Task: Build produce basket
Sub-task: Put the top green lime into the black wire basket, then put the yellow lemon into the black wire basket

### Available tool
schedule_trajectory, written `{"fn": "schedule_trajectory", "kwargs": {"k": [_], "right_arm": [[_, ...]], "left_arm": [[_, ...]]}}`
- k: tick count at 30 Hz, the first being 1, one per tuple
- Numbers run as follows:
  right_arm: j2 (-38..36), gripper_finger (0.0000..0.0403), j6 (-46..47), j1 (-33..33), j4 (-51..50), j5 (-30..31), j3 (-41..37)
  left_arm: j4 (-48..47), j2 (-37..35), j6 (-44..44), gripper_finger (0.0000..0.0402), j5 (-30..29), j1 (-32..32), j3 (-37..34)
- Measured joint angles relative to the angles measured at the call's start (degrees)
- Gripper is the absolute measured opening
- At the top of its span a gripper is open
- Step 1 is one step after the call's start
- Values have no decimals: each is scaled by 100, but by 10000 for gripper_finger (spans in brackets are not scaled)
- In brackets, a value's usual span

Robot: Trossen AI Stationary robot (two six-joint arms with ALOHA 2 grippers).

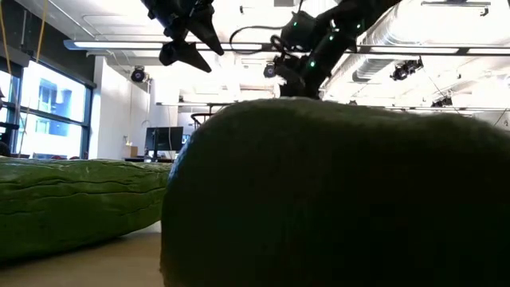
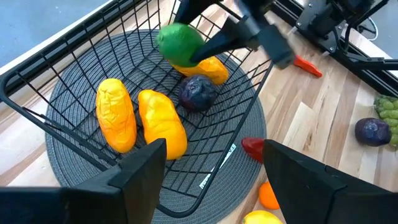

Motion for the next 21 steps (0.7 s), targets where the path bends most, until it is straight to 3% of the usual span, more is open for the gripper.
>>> {"fn": "schedule_trajectory", "kwargs": {"k": [21], "right_arm": [[250,290,204,-79,223,24,0]], "left_arm": [[-38,0,-199,257,-8,0,0]]}}
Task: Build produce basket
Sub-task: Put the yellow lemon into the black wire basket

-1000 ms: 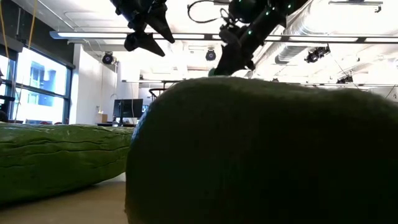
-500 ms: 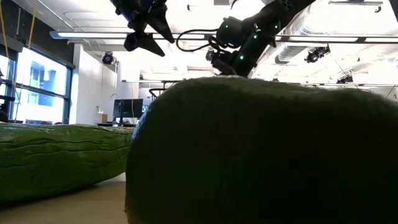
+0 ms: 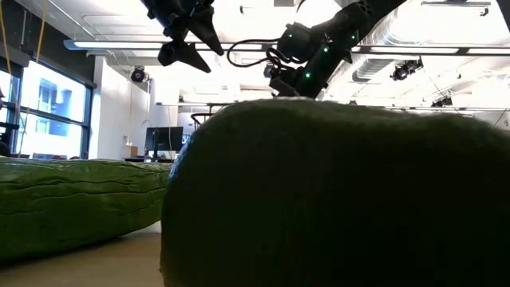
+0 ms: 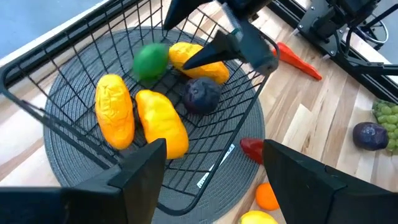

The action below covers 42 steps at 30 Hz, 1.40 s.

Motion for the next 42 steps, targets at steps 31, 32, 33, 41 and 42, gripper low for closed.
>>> {"fn": "schedule_trajectory", "kwargs": {"k": [31,32,33,41,42], "right_arm": [[-1246,291,2123,1234,-1279,-112,7],[-1250,291,2201,1318,-1289,-113,7],[-1251,291,2283,1408,-1287,-112,7],[-1251,291,3062,2094,-1504,-109,7],[-1251,291,3145,2188,-1527,-110,7]], "left_arm": [[-1384,0,-1390,257,-206,-2313,0],[-1426,0,-1428,257,-265,-2431,0],[-1462,0,-1456,257,-295,-2542,0],[-2201,0,-2096,257,-706,-3378,2],[-2331,0,-2094,257,-729,-3501,2]]}}
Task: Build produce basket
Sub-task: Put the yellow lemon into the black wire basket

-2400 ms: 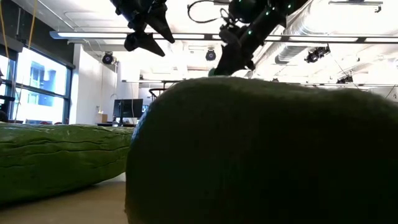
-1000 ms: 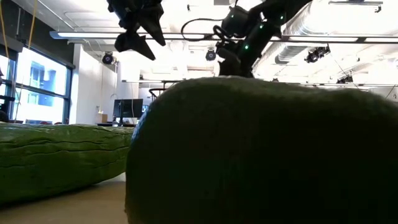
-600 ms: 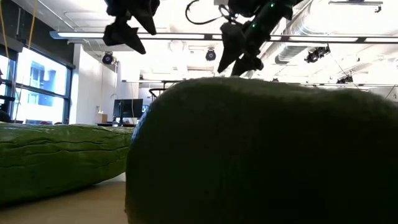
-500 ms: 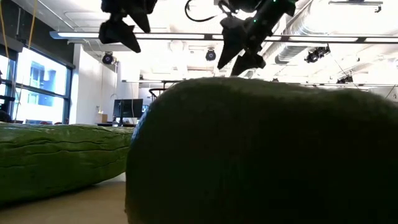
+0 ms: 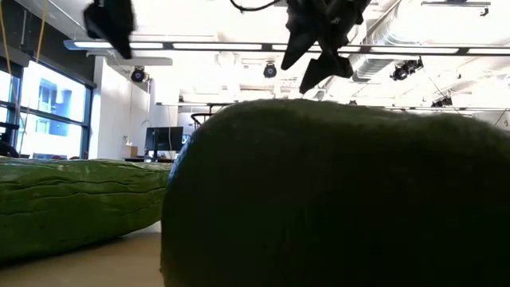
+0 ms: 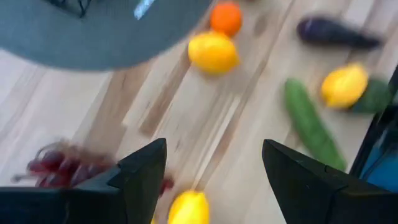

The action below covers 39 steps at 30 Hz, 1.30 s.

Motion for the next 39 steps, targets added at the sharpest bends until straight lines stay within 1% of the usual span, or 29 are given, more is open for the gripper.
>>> {"fn": "schedule_trajectory", "kwargs": {"k": [4,7,13,20,22,27,31,35,39], "right_arm": [[0,291,305,371,-77,2,0],[0,291,494,640,-87,11,0],[0,291,901,1108,-86,297,0],[0,291,1076,1481,-86,575,0],[0,291,1074,1549,-86,624,0],[0,291,1089,1662,-84,731,0],[0,291,1092,1685,-84,818,0],[0,291,1092,1684,-84,838,0],[0,291,1078,1679,-84,842,0]], "left_arm": [[-396,0,252,257,-12,-550,0],[-382,0,607,257,-51,-968,0],[-395,0,1135,257,-317,-1798,0],[-593,0,1177,257,-832,-2493,-9],[-580,-4,1000,257,-884,-2595,-168],[-437,4,577,257,-761,-2728,-714],[-75,4,551,257,-743,-2771,-1093],[75,4,514,257,-729,-2765,-1433],[356,4,512,257,-620,-2720,-1716]]}}
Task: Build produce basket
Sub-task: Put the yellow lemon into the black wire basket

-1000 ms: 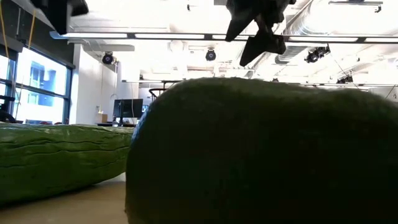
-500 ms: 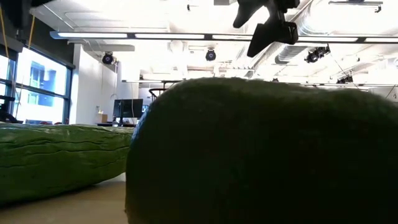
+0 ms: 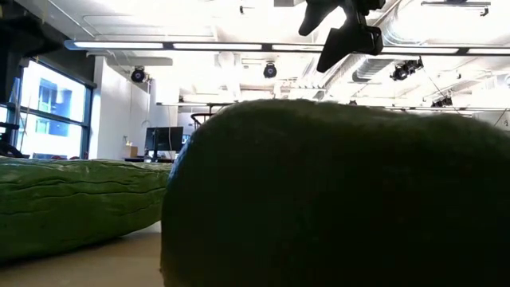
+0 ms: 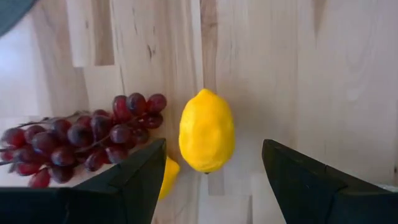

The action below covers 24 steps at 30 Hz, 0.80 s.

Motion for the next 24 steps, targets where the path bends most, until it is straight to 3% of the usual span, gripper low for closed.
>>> {"fn": "schedule_trajectory", "kwargs": {"k": [12,24], "right_arm": [[0,291,-6,-2,0,122,0],[2,291,-6,-2,0,122,0]], "left_arm": [[607,9,0,257,353,245,-620],[817,423,456,257,691,534,-680]]}}
